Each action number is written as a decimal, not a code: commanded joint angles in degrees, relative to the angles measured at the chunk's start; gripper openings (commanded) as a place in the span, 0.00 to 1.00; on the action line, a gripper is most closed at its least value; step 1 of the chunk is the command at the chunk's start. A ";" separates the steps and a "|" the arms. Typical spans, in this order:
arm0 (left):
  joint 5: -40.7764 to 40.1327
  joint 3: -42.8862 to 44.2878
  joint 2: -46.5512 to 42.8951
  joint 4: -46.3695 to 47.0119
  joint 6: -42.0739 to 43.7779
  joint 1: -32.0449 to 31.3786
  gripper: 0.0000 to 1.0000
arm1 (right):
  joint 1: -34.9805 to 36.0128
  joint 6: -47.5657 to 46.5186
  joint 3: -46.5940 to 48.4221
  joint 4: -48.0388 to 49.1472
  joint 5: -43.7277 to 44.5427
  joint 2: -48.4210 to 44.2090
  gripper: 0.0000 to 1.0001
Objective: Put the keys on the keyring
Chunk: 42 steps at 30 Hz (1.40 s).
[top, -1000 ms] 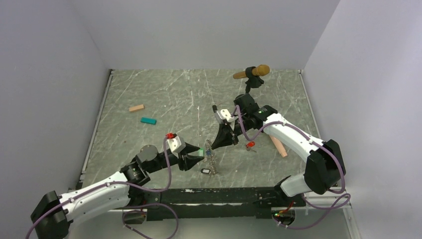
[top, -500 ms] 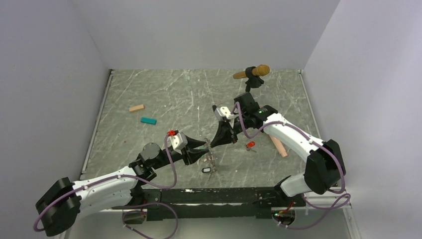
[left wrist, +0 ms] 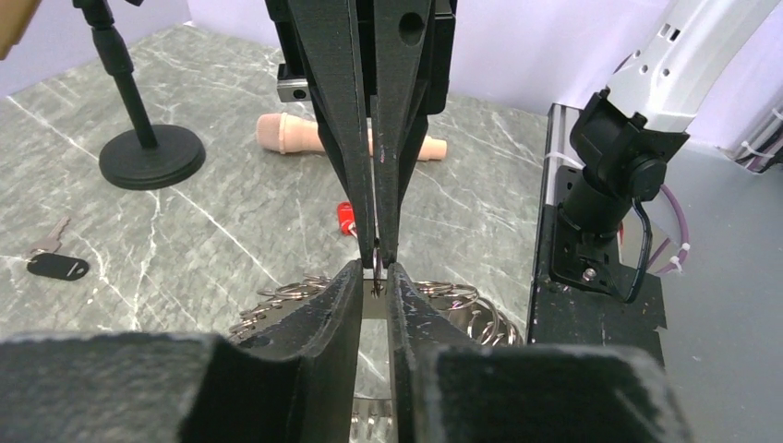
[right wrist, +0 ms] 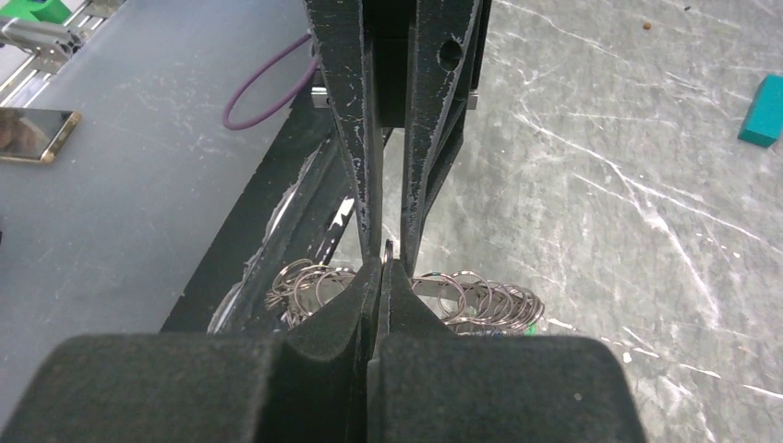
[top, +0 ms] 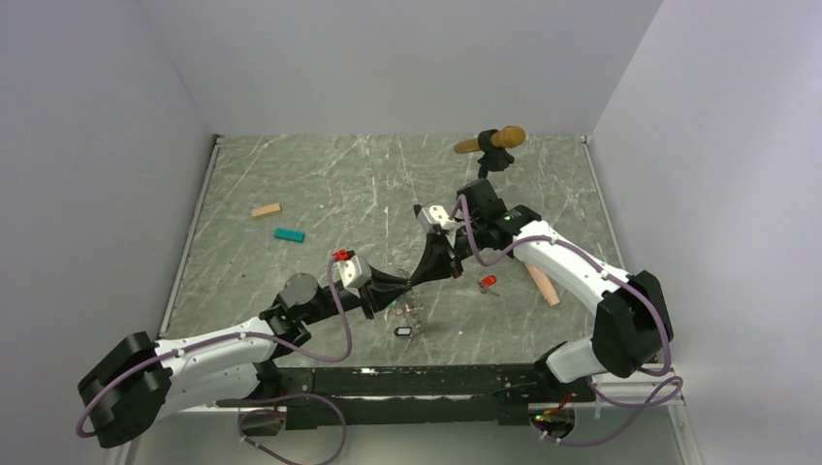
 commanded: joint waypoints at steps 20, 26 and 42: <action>0.61 4.78 -6.08 -11.93 2.34 0.13 0.00 | -2.60 -0.79 0.75 -0.40 -3.67 -1.44 0.36; 0.93 6.95 -9.27 -18.44 5.83 0.67 0.00 | -6.25 -1.08 1.77 -2.58 -2.41 -2.79 0.54; 21.77 25.84 -10.75 -46.67 19.97 13.60 0.00 | -35.06 -33.70 0.69 -36.30 12.17 -3.74 0.68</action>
